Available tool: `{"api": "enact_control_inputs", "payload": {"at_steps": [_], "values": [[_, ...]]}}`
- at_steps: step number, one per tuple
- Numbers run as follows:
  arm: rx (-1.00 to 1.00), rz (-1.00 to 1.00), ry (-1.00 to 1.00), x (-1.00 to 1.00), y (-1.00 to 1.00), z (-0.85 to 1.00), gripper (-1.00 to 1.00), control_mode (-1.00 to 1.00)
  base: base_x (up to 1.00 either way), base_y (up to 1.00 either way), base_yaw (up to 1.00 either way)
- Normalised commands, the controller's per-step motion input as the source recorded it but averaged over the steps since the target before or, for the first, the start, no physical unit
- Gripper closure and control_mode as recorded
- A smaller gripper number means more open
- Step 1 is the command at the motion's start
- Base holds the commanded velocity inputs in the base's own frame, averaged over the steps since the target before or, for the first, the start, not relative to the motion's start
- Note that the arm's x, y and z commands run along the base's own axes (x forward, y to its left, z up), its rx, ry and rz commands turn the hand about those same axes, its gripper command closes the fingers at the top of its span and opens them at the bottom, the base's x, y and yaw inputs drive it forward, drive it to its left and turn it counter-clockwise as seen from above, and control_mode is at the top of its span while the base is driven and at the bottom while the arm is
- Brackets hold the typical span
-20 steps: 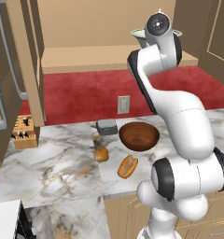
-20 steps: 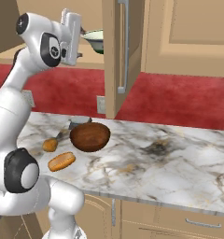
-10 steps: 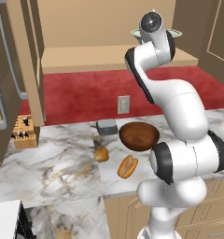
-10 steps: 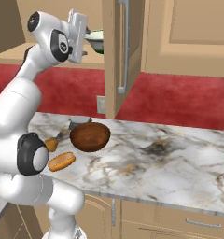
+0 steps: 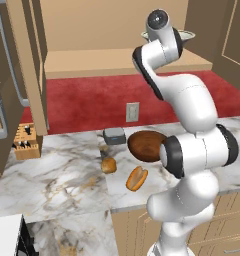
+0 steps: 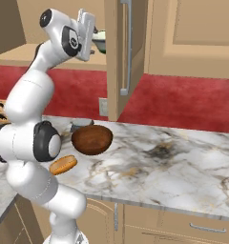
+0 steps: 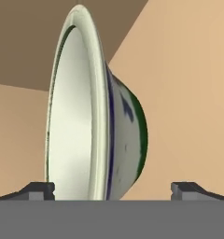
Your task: Pick both bowls and place them on the counter. Then place the hotdog bun in one bowl and place the potato in the other bowl.
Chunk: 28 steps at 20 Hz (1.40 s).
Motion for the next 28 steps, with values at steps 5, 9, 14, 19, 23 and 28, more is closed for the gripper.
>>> {"api": "enact_control_inputs", "payload": {"at_steps": [5,9,14,19,23,28], "values": [[0.00,0.00,0.01,0.26,0.00,-0.01,-1.00,-1.00,0.00,0.00,0.00],[0.00,0.00,0.00,0.10,-0.02,-0.01,-1.00,-1.00,0.00,0.00,0.00],[0.00,0.00,0.00,-0.01,-0.10,-0.06,1.00,-1.00,0.00,0.00,0.00],[0.00,0.00,0.01,-0.20,-0.09,-0.19,1.00,-1.00,0.00,0.00,0.00],[0.00,0.00,0.00,-0.43,0.09,-0.20,1.00,-1.00,0.00,0.00,0.00],[0.02,0.00,-0.03,-0.60,0.25,-0.02,1.00,-1.00,0.00,0.00,0.00]]}}
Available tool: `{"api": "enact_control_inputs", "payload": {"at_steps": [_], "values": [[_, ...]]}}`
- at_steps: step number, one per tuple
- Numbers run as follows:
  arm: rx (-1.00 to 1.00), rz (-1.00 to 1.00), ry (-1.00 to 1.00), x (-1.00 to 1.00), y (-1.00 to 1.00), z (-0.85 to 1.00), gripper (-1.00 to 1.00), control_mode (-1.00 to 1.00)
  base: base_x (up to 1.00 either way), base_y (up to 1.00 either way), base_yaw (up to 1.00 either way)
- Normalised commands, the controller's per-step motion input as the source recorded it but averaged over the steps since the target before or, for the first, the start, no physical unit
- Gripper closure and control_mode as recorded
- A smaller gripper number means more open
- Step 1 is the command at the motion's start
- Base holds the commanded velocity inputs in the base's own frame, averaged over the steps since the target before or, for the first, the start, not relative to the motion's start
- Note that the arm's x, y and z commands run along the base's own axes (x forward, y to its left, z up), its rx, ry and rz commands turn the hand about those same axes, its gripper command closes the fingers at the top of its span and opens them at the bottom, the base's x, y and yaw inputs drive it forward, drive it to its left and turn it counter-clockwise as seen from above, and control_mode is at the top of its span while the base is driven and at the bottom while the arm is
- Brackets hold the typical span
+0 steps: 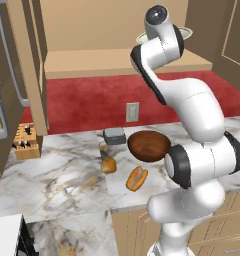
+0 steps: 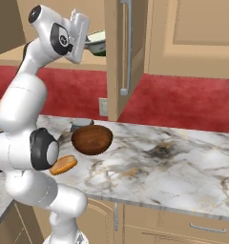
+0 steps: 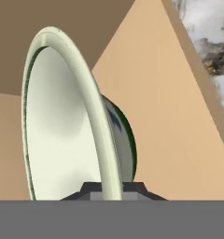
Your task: Pick both bowls and place them on the counter. Then place the hotdog bun in one bowl and place the potato in the other bowl.
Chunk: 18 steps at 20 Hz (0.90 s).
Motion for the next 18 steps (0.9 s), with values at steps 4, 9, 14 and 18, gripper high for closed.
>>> {"api": "enact_control_inputs", "payload": {"at_steps": [4,9,14,18], "values": [[0.08,0.00,-0.13,-0.78,0.16,0.00,1.00,-1.00,0.00,0.00,0.00],[0.13,0.00,-0.11,-0.88,0.12,0.00,1.00,-1.00,0.00,0.00,0.00],[0.13,0.00,-0.02,-0.90,0.06,0.01,1.00,-1.00,0.00,0.00,0.00],[0.17,0.00,0.00,-0.88,0.09,0.05,1.00,-1.00,0.00,0.00,0.00]]}}
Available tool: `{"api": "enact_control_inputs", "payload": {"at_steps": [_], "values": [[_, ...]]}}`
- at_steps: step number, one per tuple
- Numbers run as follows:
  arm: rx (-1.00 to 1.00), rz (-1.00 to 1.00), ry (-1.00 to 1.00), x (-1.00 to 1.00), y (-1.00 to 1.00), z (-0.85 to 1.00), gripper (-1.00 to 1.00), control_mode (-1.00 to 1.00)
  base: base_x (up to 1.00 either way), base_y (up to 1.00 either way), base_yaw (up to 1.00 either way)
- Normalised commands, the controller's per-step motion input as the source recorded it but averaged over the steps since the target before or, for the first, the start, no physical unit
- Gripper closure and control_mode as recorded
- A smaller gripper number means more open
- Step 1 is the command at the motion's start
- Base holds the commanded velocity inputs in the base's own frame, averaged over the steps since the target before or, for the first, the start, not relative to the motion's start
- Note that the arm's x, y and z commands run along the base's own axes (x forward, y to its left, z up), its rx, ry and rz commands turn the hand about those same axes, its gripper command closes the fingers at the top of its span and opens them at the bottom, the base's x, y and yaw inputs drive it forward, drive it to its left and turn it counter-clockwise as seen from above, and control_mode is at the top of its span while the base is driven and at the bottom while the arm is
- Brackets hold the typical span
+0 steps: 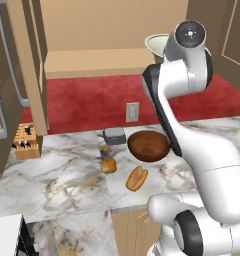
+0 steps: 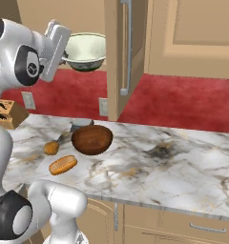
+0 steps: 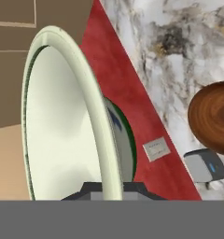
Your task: Pick both bowls and place them on the counter. Then place the hotdog bun in one bowl and place the potato in the other bowl.
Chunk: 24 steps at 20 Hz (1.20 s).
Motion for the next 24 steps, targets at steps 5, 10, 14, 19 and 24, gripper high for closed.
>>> {"api": "enact_control_inputs", "payload": {"at_steps": [5,10,14,19,24], "values": [[0.19,-0.01,0.00,-0.80,0.17,0.00,1.00,-1.00,0.00,0.00,0.00],[0.12,-0.05,0.00,-0.71,0.18,-0.23,1.00,-1.00,0.00,0.00,0.00],[0.02,-0.07,0.04,-0.54,0.09,-0.41,1.00,-1.00,0.00,0.00,0.00],[0.00,-0.10,0.10,-0.22,0.06,-0.71,1.00,-1.00,0.00,0.00,0.00],[0.00,-0.12,0.00,0.01,-0.09,-0.45,1.00,-1.00,0.00,0.00,0.00]]}}
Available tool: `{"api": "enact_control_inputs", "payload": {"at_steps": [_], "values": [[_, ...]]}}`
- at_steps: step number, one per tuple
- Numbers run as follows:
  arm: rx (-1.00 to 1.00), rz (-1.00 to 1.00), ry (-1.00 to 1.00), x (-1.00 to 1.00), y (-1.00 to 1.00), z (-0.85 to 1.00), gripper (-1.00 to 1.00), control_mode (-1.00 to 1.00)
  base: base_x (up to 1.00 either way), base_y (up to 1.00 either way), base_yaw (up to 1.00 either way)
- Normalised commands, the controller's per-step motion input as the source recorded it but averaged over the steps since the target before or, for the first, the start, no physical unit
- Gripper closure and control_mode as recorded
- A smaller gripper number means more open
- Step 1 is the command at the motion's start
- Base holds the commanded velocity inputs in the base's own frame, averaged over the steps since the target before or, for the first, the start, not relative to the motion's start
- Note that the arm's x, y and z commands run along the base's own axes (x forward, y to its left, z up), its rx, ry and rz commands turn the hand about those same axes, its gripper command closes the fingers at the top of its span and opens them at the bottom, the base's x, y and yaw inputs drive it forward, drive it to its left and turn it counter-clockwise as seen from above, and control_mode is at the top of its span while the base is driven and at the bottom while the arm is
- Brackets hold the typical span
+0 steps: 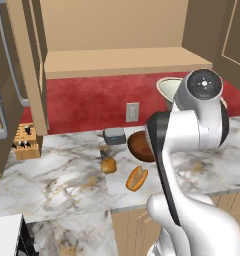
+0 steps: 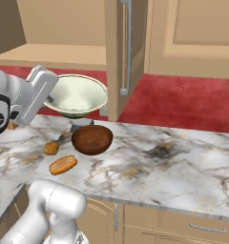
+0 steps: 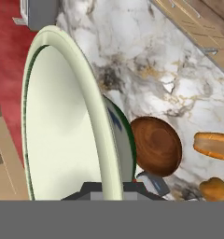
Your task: Pick both bowls and place them on the counter. Then place the hotdog bun in one bowl and place the potato in the other bowl.
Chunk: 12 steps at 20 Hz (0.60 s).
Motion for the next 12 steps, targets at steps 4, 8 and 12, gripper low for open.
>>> {"api": "enact_control_inputs", "payload": {"at_steps": [4,8,12], "values": [[-0.03,-0.18,0.00,0.02,-0.13,-0.39,1.00,-1.00,0.00,0.00,0.00],[0.00,-0.23,0.04,0.00,-0.01,-0.57,1.00,-1.00,0.00,0.00,0.00],[0.01,-0.17,0.00,0.11,-0.12,-0.46,1.00,-1.00,0.00,0.00,0.00]]}}
